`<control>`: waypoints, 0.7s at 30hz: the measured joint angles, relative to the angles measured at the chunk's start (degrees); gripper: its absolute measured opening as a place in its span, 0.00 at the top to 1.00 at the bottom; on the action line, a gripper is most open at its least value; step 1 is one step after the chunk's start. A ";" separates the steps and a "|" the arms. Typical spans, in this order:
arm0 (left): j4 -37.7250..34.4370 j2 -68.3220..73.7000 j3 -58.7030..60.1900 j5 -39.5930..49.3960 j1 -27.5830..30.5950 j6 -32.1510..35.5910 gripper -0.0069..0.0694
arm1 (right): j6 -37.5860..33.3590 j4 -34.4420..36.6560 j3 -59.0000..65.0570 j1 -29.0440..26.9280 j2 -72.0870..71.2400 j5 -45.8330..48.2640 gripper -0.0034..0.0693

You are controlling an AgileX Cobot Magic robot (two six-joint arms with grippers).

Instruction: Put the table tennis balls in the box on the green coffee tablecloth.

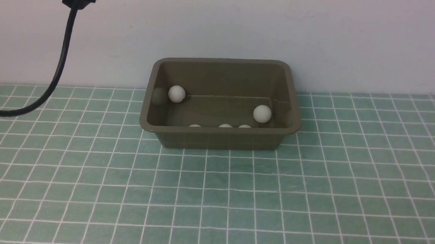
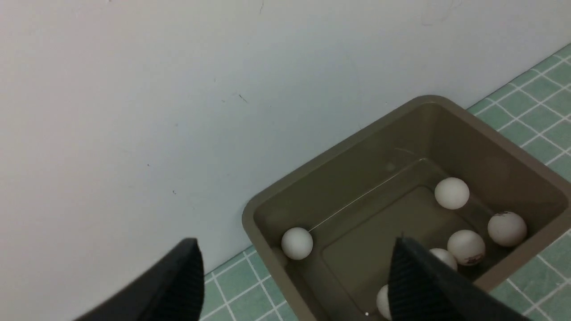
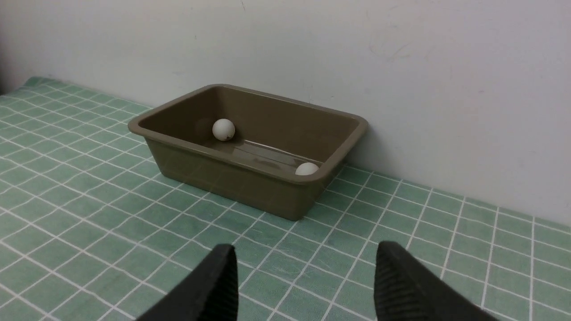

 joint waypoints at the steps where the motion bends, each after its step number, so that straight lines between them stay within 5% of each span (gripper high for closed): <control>1: -0.32 0.00 0.00 0.05 0.00 0.12 0.26 | 0.00 0.03 0.00 0.00 0.00 0.07 0.42; 21: -2.28 0.00 0.00 -0.05 0.00 0.99 0.26 | 0.20 1.45 0.00 0.00 0.00 0.18 0.42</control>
